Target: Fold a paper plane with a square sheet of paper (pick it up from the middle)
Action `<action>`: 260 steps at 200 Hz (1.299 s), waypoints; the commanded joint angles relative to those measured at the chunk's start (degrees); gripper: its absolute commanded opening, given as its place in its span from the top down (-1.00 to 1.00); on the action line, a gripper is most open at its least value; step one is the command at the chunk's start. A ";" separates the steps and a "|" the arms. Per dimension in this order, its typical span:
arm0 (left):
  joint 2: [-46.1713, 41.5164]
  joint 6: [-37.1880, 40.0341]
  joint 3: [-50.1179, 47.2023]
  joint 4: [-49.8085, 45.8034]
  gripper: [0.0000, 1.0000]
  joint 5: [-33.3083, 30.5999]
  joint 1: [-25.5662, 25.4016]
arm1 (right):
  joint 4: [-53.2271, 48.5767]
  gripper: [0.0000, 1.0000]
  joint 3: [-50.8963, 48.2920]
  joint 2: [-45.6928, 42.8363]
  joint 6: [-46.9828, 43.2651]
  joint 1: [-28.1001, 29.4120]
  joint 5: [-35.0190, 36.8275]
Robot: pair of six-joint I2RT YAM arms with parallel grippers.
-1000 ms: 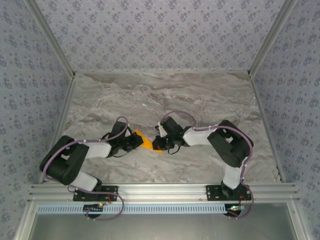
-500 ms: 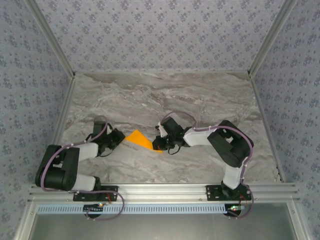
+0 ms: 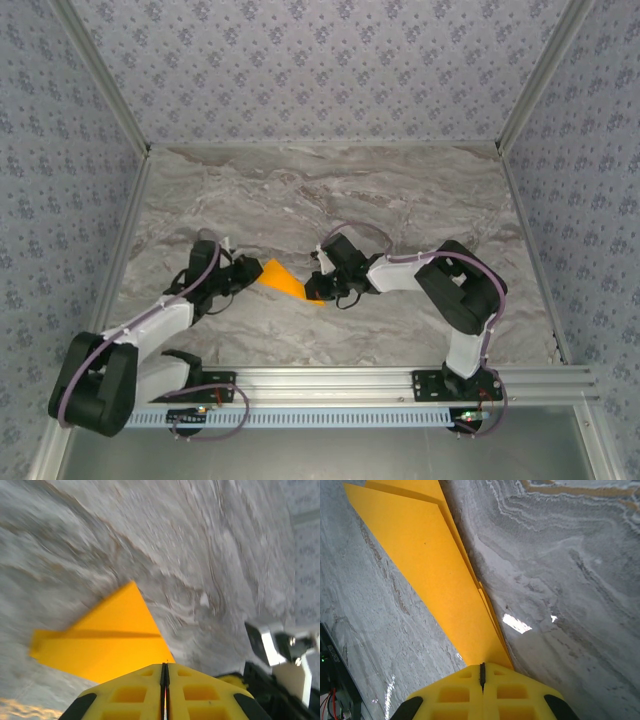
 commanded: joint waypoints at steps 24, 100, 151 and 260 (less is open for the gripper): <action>10.02 -0.03 2.93 6.37 0.84 2.46 -4.60 | -8.18 0.89 0.08 0.31 -3.87 -0.17 4.11; 16.96 1.19 4.51 2.99 0.91 -1.14 -4.79 | -10.94 0.92 8.62 -0.59 -10.50 1.73 1.59; 18.84 1.90 3.34 2.23 0.96 -2.10 -4.78 | -11.50 0.93 15.41 5.71 -12.24 1.47 -0.35; 21.13 2.03 1.68 2.26 1.00 -3.93 -4.59 | -20.16 1.00 20.03 12.36 -24.34 -0.37 -8.94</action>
